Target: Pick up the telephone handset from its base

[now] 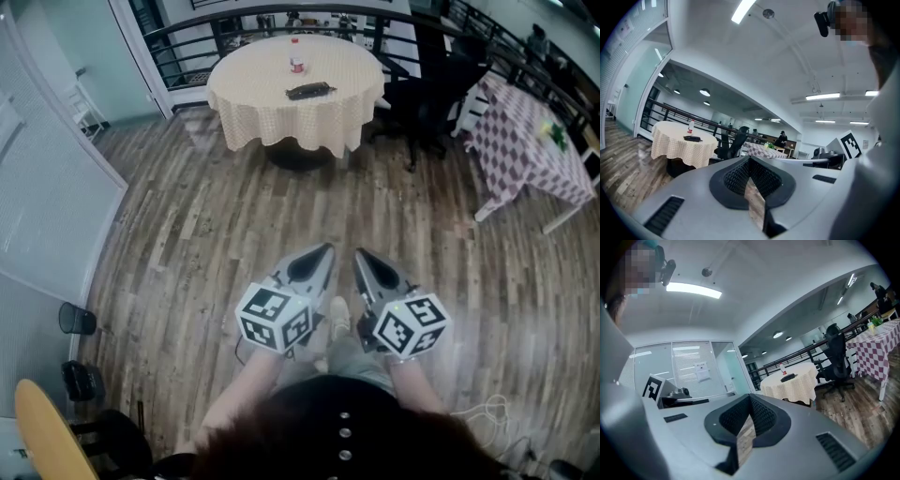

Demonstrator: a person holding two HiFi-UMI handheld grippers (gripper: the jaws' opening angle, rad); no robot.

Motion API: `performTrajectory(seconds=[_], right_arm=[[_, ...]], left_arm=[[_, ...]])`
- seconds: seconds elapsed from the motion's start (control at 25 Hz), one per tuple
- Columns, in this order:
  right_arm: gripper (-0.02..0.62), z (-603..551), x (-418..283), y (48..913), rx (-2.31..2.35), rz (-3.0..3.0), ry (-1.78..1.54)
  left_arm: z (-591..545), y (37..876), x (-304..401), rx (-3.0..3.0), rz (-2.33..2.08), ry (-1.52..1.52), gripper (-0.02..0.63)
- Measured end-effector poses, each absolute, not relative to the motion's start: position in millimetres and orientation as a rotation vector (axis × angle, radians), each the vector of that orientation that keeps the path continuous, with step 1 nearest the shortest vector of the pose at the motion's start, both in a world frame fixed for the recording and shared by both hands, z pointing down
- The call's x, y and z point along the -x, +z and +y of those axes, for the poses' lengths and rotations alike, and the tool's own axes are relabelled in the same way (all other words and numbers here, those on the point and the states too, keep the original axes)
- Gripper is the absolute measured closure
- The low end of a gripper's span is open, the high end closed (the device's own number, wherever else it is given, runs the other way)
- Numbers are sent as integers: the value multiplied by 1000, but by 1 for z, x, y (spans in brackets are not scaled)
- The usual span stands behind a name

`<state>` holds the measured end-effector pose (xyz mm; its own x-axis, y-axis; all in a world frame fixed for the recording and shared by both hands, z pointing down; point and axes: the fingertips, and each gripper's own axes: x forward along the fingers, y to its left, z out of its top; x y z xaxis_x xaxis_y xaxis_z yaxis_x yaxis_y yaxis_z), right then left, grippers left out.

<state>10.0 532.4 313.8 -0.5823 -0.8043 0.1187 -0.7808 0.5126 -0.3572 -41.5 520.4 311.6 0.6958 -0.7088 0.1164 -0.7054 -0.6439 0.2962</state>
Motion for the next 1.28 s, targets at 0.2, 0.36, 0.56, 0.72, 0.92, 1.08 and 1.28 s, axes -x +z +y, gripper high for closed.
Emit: performTrajectory(seconds=[0.2,0.36,0.56,0.72,0.92,1.08,1.28], right_arm=[[586,483,-15,325,1400,2686,-586],[586,428,-31,327,1410,2670,-599],[586,355,-54,319,1389,2652,-614],[586,300,-61,317,1369,2682,-606],[586,242,-58,320,1295,2753,-615],[586,208,-58,321,1254,2775,-635],[586,183,-58,330,1231,2777,-691]], left_arm=[[471,320,36,-2575,-1113,-27,600],[423,323,22,-2579,-1113,-9,600],[357,317,12,-2568,-1147,-10,600],[302,313,3,-2561,-1176,-24,600],[244,313,-7,-2543,-1204,-35,600],[211,320,-10,-2506,-1228,-33,600],[187,330,-15,-2473,-1231,-8,600]])
